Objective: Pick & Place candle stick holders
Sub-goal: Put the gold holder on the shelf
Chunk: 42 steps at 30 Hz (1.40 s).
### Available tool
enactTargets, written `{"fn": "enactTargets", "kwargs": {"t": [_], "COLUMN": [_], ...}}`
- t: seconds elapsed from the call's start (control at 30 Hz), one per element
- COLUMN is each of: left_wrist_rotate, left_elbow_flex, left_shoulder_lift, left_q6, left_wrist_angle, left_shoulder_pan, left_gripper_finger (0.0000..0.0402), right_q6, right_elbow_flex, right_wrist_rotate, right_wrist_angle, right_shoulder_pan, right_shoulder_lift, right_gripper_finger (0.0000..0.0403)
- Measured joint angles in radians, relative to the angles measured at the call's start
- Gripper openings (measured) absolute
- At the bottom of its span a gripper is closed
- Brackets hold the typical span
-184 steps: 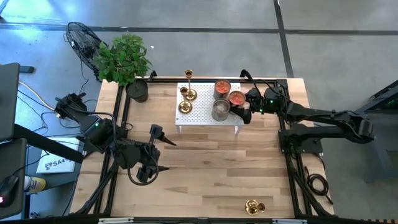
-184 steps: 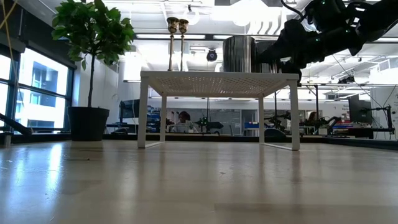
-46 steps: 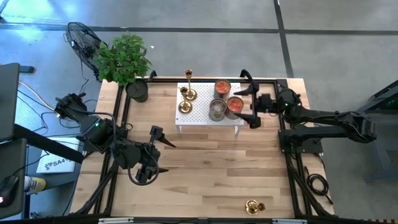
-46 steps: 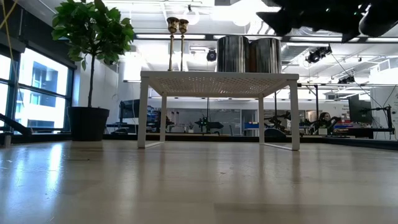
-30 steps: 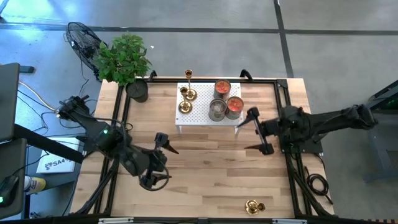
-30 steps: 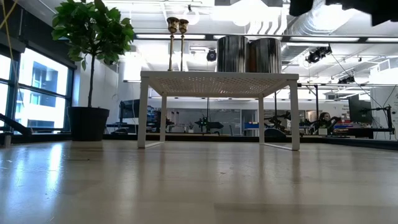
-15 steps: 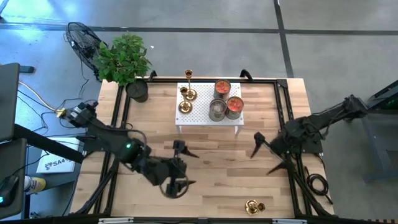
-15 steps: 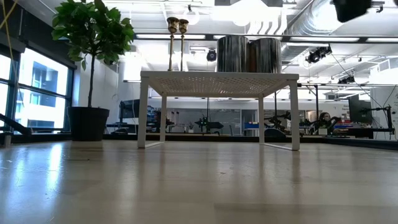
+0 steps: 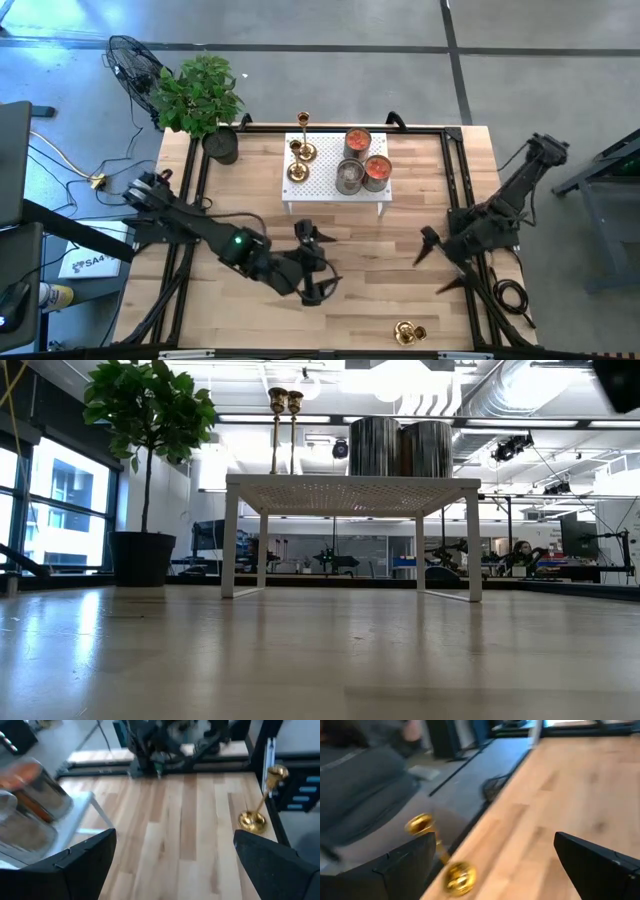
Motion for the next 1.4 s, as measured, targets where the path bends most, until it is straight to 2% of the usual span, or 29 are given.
{"fn": "enactTargets", "kwargs": {"t": [0.2, 0.4, 0.47, 0.7, 1.07, 1.27, 1.4], "left_wrist_rotate": [0.029, 0.019, 0.002, -0.026, -0.085, -0.089, -0.087], "left_elbow_flex": [0.000, 0.000, 0.000, 0.000, 0.000, 0.000, 0.000], "left_shoulder_lift": [0.059, 0.114, 0.127, 0.147, 0.147, 0.154, 0.163], "left_q6": [-0.052, -0.060, -0.066, -0.090, -0.098, -0.124, -0.123], "left_wrist_angle": [0.071, 0.176, 0.202, 0.305, 0.287, 0.292, 0.280], "left_shoulder_pan": [-0.010, -0.006, -0.006, -0.007, -0.006, -0.006, -0.007], "left_gripper_finger": [0.0397, 0.0397, 0.0397, 0.0397, 0.0397, 0.0397, 0.0397], "right_q6": [0.035, 0.117, 0.138, 0.189, 0.261, 0.208, 0.198], "right_elbow_flex": [0.000, 0.000, 0.000, 0.000, 0.000, 0.000, 0.000], "right_wrist_rotate": [0.040, 0.242, 0.275, 0.239, 0.158, 0.243, 0.244], "right_wrist_angle": [-0.003, -0.054, -0.064, -0.063, -0.019, 0.059, 0.107], "right_shoulder_pan": [0.198, 0.330, 0.353, 0.399, 0.406, 0.405, 0.406], "right_shoulder_lift": [0.000, 0.007, 0.018, 0.088, 0.144, 0.145, 0.144], "right_gripper_finger": [0.0400, 0.0400, 0.0400, 0.0400, 0.0400, 0.0400, 0.0400]}}
